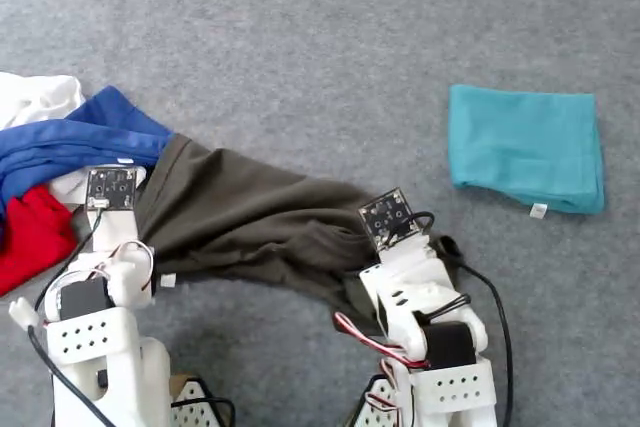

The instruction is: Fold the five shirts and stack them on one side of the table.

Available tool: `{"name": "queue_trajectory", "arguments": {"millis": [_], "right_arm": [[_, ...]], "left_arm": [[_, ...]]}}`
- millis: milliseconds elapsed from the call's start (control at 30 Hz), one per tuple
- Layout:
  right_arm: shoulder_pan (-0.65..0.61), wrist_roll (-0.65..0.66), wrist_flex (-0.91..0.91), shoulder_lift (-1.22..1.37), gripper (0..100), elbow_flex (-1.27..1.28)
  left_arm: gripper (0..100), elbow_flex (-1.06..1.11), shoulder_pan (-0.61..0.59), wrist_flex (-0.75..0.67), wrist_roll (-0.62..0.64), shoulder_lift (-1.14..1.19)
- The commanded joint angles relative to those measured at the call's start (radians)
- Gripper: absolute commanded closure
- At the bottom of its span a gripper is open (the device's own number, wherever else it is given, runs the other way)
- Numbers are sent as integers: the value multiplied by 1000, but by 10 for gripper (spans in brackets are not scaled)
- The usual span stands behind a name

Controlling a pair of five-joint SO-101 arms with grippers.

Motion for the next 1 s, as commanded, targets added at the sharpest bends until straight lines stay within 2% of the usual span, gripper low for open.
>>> {"name": "queue_trajectory", "arguments": {"millis": [0,400,967], "right_arm": [[12,-2,5,-82,984,-1],[12,-2,5,-82,984,-1],[12,-2,5,-82,984,-1]], "left_arm": [[971,-51,4,0,-17,-12],[971,28,4,0,-14,-12],[971,12,4,-5,-15,-14]]}}
